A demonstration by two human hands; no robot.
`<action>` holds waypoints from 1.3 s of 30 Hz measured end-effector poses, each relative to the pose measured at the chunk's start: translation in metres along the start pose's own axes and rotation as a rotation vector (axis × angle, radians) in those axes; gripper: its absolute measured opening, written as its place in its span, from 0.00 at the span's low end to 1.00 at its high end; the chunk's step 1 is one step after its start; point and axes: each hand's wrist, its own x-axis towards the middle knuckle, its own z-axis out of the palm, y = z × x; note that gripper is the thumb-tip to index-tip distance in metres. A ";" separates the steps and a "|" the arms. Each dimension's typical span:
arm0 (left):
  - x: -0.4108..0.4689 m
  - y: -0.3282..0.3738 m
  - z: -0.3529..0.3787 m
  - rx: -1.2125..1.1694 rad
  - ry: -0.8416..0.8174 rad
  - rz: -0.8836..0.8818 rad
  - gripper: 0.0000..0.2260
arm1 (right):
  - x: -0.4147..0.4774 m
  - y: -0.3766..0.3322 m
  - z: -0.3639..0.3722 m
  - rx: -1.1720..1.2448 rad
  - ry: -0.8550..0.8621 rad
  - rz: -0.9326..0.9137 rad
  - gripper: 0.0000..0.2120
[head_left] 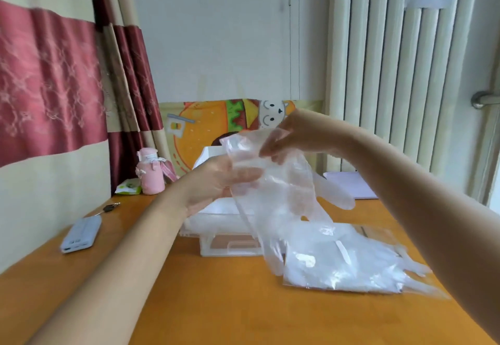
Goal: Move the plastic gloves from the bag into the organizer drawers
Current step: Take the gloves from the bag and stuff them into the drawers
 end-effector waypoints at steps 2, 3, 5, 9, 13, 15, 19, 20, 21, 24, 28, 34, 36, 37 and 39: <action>-0.008 -0.015 -0.008 -0.189 -0.004 -0.037 0.39 | 0.011 -0.011 0.004 0.120 0.078 0.020 0.07; -0.010 -0.020 -0.010 -0.266 -0.001 -0.040 0.40 | 0.016 -0.017 0.005 0.195 0.113 0.033 0.08; -0.014 -0.025 -0.015 -0.343 0.042 -0.036 0.34 | 0.026 -0.030 0.007 0.338 0.180 0.067 0.09; -0.017 -0.024 -0.032 -0.553 0.222 -0.053 0.04 | 0.040 -0.046 0.011 0.496 0.272 0.093 0.10; -0.023 -0.027 -0.065 -0.620 0.411 -0.087 0.07 | 0.044 -0.035 0.019 0.501 0.272 0.137 0.12; -0.024 -0.028 -0.078 -0.463 0.476 -0.126 0.13 | 0.045 -0.023 0.028 0.451 0.243 0.184 0.13; -0.015 -0.028 -0.086 -0.121 0.531 -0.183 0.08 | 0.040 -0.003 0.044 0.347 0.130 0.213 0.10; -0.012 -0.028 -0.085 -0.037 0.523 -0.212 0.06 | 0.038 0.003 0.048 0.311 0.116 0.218 0.10; -0.008 -0.030 -0.083 0.050 0.508 -0.239 0.06 | 0.036 0.008 0.050 0.259 0.115 0.224 0.11; 0.004 -0.035 -0.074 0.283 0.445 -0.285 0.03 | 0.031 0.020 0.060 0.100 0.133 0.240 0.14; 0.023 -0.041 -0.065 0.595 0.373 -0.224 0.08 | 0.026 0.030 0.071 -0.123 0.139 0.265 0.15; 0.039 -0.047 -0.060 0.837 0.367 -0.203 0.13 | 0.026 0.042 0.090 -0.353 0.171 0.300 0.18; 0.041 -0.047 -0.060 0.942 0.379 -0.205 0.14 | 0.026 0.045 0.093 -0.382 0.180 0.302 0.18; 0.041 -0.047 -0.059 1.005 0.395 -0.212 0.14 | 0.026 0.045 0.094 -0.419 0.166 0.306 0.18; 0.039 -0.043 -0.058 1.164 0.451 -0.221 0.11 | 0.026 0.045 0.095 -0.506 0.126 0.324 0.19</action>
